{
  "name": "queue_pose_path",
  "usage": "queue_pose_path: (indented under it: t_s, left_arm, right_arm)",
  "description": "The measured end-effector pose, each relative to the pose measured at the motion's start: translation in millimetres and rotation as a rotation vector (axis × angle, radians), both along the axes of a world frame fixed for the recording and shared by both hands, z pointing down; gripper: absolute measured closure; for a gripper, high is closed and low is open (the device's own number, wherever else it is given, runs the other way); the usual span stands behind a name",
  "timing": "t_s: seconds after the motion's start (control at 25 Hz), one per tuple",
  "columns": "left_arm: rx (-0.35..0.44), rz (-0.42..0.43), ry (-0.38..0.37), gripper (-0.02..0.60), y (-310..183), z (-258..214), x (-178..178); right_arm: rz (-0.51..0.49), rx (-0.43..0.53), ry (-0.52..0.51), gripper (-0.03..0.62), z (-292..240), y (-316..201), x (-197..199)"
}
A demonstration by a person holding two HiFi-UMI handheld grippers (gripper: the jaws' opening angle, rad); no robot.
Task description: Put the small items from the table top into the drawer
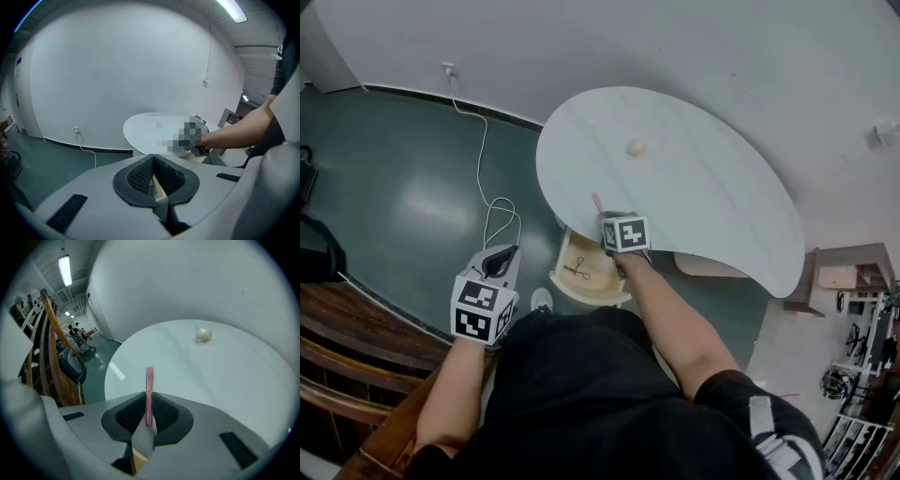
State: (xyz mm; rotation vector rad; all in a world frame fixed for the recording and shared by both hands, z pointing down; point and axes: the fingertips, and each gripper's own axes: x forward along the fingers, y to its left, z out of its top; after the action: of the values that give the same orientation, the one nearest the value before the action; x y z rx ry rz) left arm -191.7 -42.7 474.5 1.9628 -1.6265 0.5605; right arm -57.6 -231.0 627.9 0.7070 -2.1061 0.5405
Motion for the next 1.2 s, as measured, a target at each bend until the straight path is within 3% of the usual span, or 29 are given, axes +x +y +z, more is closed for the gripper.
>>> queue_pose_path:
  t_s: [0.6, 0.84, 1.2]
  left_arm:
    - [-0.024, 0.146, 0.026, 0.566, -34.9, 12.8, 32.7]
    - [-0.046, 0.202, 0.032, 0.565, -50.7, 18.1, 44.9]
    - [-0.084, 0.221, 0.051, 0.565, -41.4, 38.2, 59.9]
  right_arm:
    - [-0.096, 0.051, -0.131, 0.551, -53.8, 43.7, 19.3]
    - [-0.246, 0.097, -0.081, 0.551, -51.9, 86.2, 32.6]
    - [-0.372, -0.023, 0.082, 0.551, 23.3, 141.9, 61.3]
